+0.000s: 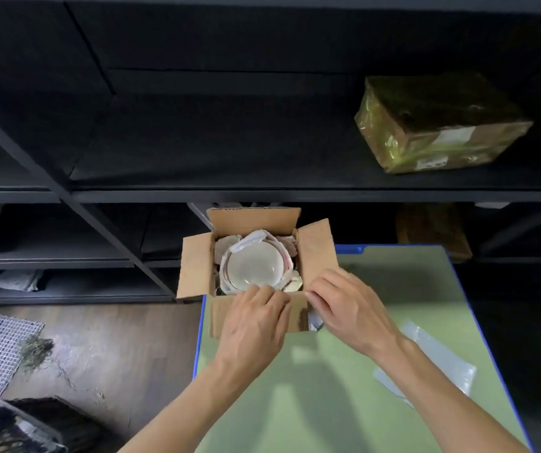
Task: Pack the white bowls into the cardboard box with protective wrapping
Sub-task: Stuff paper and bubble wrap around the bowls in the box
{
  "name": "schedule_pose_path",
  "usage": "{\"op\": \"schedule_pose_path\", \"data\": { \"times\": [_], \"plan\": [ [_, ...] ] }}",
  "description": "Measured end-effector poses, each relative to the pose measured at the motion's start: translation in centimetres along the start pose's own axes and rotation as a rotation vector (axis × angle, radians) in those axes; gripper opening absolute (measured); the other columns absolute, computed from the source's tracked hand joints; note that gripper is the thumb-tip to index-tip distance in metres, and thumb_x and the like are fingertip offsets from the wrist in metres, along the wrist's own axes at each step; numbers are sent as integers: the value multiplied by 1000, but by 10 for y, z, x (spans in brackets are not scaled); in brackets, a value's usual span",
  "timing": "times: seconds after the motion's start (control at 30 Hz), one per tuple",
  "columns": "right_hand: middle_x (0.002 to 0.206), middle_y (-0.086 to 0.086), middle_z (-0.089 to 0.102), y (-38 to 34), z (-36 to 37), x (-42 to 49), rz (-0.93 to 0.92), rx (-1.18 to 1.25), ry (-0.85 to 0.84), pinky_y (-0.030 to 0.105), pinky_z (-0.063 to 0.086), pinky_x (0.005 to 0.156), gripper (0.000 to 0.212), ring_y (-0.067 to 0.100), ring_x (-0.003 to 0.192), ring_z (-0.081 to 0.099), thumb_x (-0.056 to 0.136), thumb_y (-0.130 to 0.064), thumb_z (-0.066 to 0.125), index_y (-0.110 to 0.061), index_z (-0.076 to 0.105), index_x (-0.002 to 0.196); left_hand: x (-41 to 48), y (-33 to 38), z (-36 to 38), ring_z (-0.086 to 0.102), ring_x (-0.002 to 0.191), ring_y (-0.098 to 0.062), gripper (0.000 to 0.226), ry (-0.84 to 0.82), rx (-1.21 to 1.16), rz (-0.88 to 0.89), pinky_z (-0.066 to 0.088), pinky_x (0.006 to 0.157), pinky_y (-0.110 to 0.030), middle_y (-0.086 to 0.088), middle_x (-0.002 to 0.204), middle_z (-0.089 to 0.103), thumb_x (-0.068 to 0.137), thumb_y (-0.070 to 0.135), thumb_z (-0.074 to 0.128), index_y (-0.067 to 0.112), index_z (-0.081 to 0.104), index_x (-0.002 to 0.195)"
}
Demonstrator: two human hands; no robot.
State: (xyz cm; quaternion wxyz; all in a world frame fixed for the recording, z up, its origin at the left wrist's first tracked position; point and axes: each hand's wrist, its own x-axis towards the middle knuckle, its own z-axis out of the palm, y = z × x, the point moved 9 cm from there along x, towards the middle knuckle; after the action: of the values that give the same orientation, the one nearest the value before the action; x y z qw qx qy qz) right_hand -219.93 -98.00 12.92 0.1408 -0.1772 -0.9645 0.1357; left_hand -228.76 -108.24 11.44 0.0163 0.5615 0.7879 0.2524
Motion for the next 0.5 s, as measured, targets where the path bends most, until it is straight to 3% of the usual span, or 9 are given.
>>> {"op": "schedule_pose_path", "data": {
  "times": [0.2, 0.3, 0.5],
  "plan": [
    [93, -11, 58, 61, 9, -61, 129, -6, -106, 28, 46, 68, 16, 18, 84, 54, 100, -31, 49, -25, 63, 95, -4, 50, 39, 46, 73, -22, 19, -97, -18, 77, 42, 63, -40, 4, 78, 49, 99, 26, 45, 22, 59, 88],
    [101, -12, 63, 95, 23, -84, 214, -13, -186, 27, 45, 65, 13, 18, 92, 60, 94, -26, 61, -26, 67, 106, -8, 62, 62, 49, 74, -23, 20, -148, 1, 76, 44, 63, -40, 4, 83, 53, 98, 29, 43, 23, 61, 97],
    [132, -7, 53, 135, 57, -94, 292, 4, -399, 35, 50, 86, 38, 17, 122, 50, 98, -25, 53, -24, 54, 136, -23, 69, 100, 53, 78, -23, 22, -250, 40, 21, 48, 65, -39, 3, 92, 58, 94, 25, 47, 23, 63, 110]
  ]
}}
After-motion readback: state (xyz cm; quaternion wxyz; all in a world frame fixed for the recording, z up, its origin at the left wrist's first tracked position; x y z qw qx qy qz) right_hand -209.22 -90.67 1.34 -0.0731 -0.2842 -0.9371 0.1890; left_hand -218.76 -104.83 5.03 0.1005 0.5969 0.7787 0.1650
